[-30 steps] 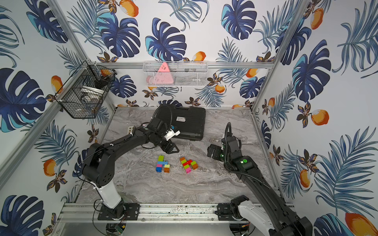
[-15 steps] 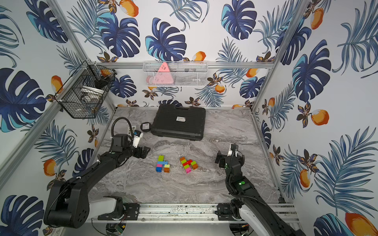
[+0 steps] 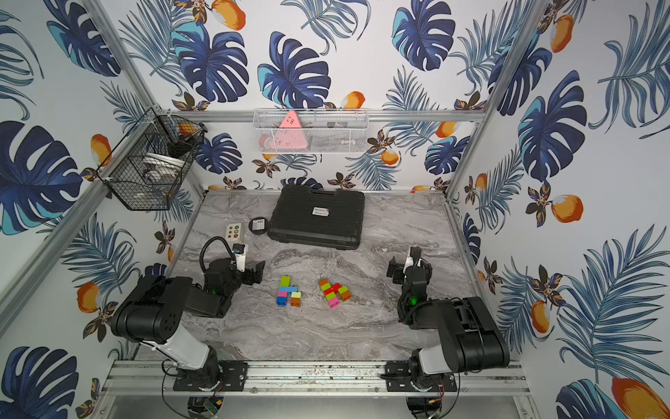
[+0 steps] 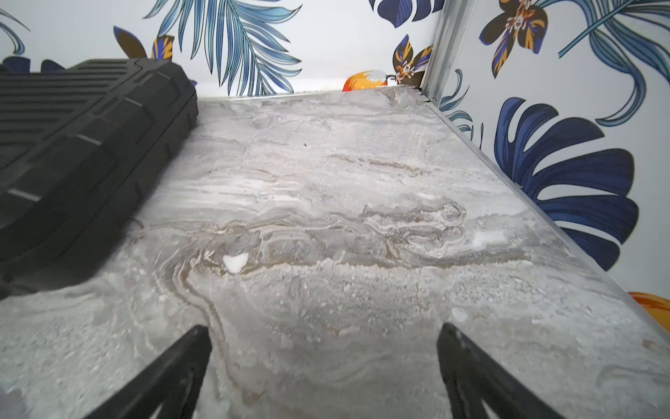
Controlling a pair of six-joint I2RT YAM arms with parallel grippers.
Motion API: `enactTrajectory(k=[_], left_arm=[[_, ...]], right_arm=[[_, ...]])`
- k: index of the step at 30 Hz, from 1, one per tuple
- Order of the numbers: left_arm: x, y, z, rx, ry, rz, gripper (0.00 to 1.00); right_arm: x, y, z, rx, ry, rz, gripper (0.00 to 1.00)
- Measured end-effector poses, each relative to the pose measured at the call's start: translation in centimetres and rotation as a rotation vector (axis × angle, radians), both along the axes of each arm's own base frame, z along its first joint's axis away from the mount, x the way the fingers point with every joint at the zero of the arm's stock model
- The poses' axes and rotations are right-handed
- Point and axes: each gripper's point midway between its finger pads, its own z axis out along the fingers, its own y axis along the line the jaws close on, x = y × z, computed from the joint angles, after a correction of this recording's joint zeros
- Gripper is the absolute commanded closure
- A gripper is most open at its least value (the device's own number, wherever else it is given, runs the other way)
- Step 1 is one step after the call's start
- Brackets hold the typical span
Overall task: Assemble the letter h with lego
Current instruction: Reset both arms
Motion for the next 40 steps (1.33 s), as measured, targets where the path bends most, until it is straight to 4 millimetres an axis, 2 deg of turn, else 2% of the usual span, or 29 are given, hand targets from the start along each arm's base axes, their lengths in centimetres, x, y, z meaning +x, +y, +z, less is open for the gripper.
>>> enactTrajectory(k=[3,6,10,11,13,20,29,40], left_arm=[[0.7,0.0,0.5,0.0,-0.017,-0.001,0.01],[1.0,0.0,0.7,-0.001,-0.023,-0.003,0.01],[1.1,-0.1,0.7,-0.002,-0.02,-0.007,0.01],[1.1,-0.2,0.7,-0.002,-0.02,-0.008,0.01],[1.1,-0.3,0.7,-0.003,-0.02,-0.011,0.01],[0.9,-0.3,0.6,-0.003,-0.017,-0.011,0.01],[0.9,-0.3,0.7,-0.003,-0.02,-0.011,0.01],[0.9,-0.3,0.7,-0.003,-0.02,-0.011,0.01]], right_arm=[[0.9,-0.8,-0.9,0.024,0.007,0.0,0.0],[1.9,-0.6,-1.9,0.041,0.023,0.025,0.0],[3.9,-0.5,0.0,0.072,-0.024,0.049,0.0],[4.1,-0.4,-0.1,0.076,-0.021,0.058,0.0],[4.2,-0.7,-0.6,0.085,0.008,0.05,0.0],[4.8,-1.7,-0.4,0.113,0.016,-0.007,0.0],[4.7,-1.7,-1.2,0.114,0.053,-0.008,0.0],[4.8,-1.6,-1.2,0.118,0.053,-0.001,0.0]])
